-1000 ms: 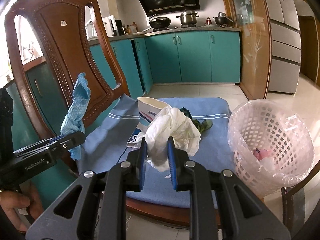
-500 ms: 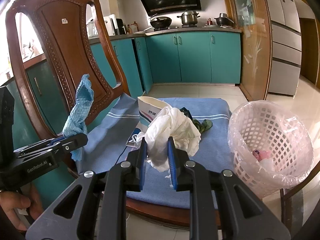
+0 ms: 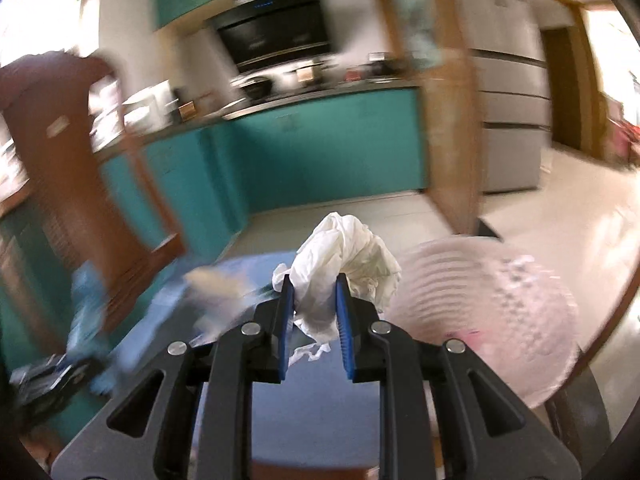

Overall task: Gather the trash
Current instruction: 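Carry the white tissue with the right tool into the basket and release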

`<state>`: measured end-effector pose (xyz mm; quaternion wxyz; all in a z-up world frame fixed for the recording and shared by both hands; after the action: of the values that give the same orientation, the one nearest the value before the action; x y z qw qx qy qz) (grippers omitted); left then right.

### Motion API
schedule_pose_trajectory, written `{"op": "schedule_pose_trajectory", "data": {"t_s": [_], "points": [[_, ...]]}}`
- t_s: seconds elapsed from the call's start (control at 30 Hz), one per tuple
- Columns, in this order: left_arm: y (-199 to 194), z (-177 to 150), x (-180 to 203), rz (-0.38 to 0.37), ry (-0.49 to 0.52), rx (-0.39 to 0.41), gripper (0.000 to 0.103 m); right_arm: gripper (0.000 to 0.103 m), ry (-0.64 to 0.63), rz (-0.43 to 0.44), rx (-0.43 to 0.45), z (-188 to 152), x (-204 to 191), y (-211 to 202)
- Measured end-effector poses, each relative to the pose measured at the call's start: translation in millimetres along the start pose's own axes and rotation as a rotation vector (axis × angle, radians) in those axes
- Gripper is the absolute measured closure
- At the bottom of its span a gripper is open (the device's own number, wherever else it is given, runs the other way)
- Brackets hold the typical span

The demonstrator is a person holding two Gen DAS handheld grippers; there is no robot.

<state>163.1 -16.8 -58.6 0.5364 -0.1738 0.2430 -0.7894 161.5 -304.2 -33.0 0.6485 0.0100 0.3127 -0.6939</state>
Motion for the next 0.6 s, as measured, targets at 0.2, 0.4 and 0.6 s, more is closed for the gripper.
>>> {"op": "schedule_pose_trajectory", "data": {"t_s": [0.2, 0.4, 0.6], "points": [[4, 0, 9, -0.005, 0.018, -0.008, 0.074, 0.045, 0.125, -0.118, -0.055, 10, 71, 42], [6, -1, 18, -0.013, 0.042, -0.010, 0.074, 0.024, 0.239, -0.133, -0.122, 5, 99, 33], [13, 8, 56, -0.100, 0.105, -0.008, 0.074, 0.008, 0.281, -0.042, 0.203, 39, 86, -51]]}}
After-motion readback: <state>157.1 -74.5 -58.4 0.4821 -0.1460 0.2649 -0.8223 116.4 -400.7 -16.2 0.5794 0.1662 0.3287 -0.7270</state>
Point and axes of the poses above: each gripper's, at about its wrist camera, not at the fingertips, and y roughly the way its jaws point, x to its right, z to its top, the point moved 8 cm from there along y, roughly the way its jaws point, and after that the axes turned 15 degrees about y, right-handed, at the moved point
